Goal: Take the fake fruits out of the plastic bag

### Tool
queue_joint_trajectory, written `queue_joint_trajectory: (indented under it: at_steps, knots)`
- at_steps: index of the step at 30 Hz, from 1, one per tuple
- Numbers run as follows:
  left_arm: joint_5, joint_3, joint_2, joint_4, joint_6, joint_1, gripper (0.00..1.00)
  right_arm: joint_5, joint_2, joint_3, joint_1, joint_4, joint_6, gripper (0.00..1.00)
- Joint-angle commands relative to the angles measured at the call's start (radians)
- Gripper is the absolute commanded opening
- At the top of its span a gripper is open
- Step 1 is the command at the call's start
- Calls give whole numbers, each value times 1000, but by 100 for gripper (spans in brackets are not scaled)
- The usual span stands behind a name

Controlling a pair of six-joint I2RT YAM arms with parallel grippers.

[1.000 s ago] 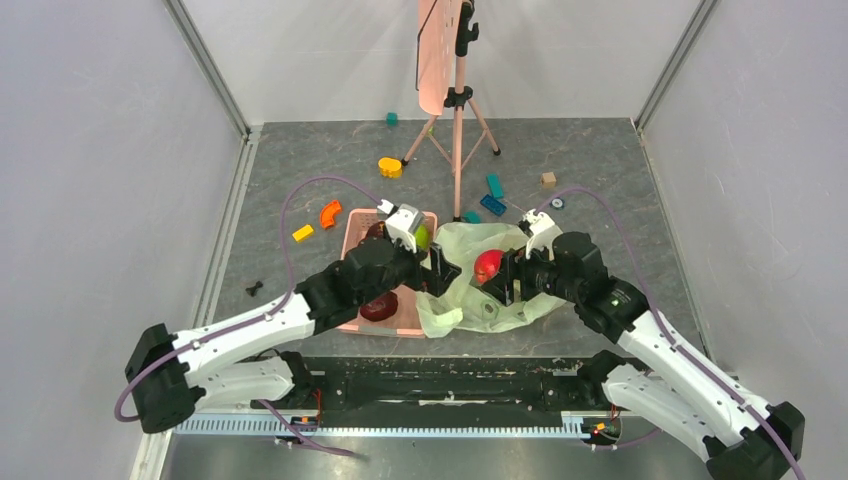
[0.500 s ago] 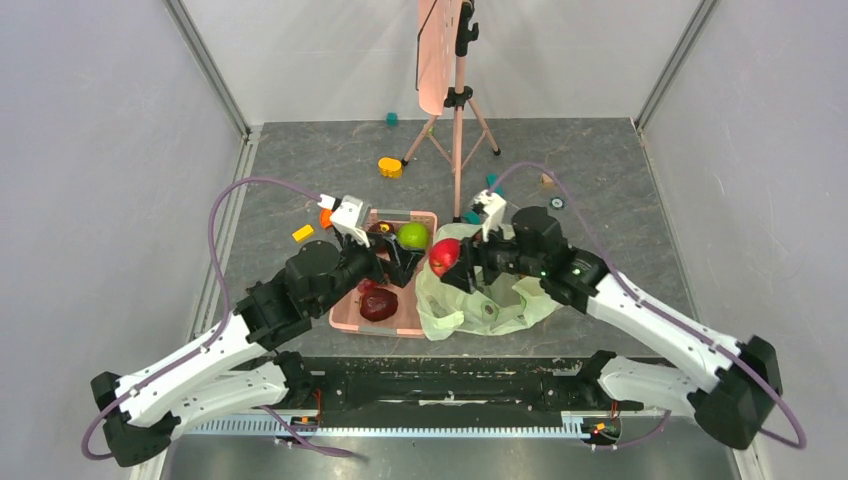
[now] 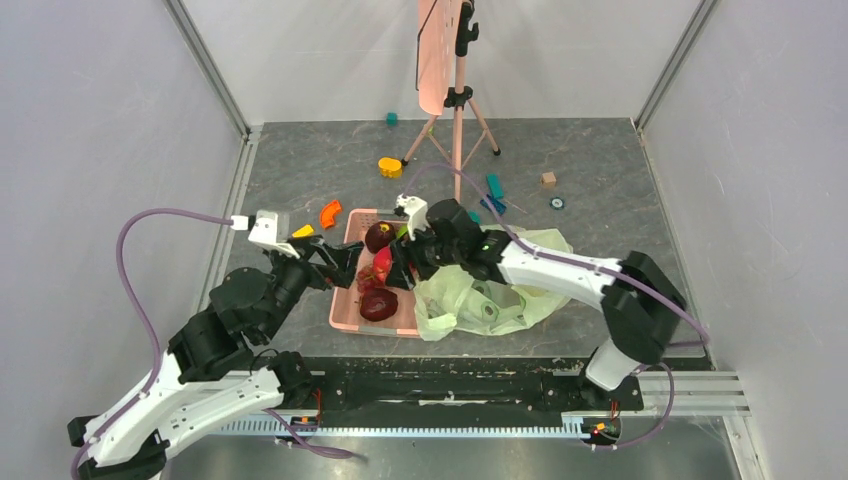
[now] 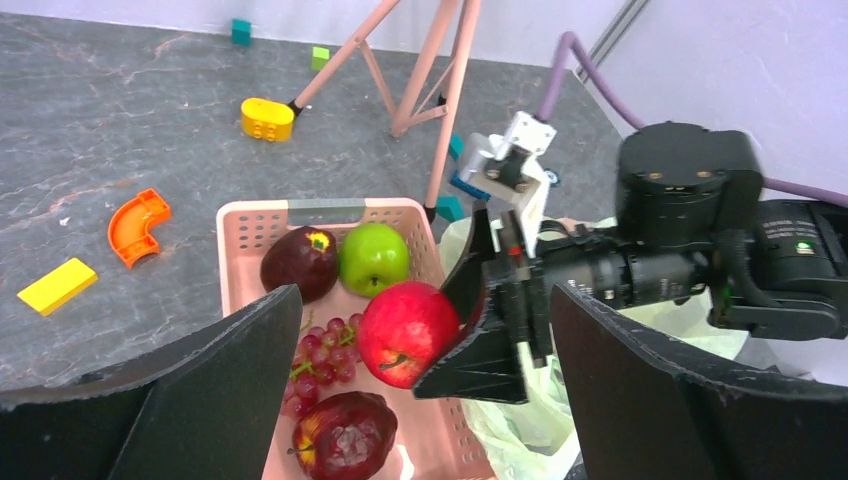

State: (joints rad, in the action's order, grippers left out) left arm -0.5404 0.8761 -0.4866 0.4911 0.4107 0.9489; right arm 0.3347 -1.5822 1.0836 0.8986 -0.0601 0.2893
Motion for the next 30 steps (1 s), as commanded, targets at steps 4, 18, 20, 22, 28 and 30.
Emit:
queue_joint_trajectory:
  at_steps: [4, 18, 20, 22, 28, 30]
  knots:
    - [-62, -2, 0, 68, -47, -4, 100, -167, -160, 137, 30, -89, -9, 67]
    - [-49, -20, -31, 32, -52, -5, 100, -312, -242, 195, 57, -231, -36, 79]
    - [-49, -22, -27, 32, -52, -4, 100, -315, -236, 196, 58, -230, -36, 83]
    - [-50, -23, -24, 33, -52, -4, 100, -311, -229, 196, 57, -225, -35, 87]
    - [-59, -22, -15, 43, -52, -5, 100, -301, -170, 196, 57, -214, -33, 89]
    - [-62, -20, -14, 44, -53, -4, 100, -285, -121, 181, 57, -196, -32, 89]
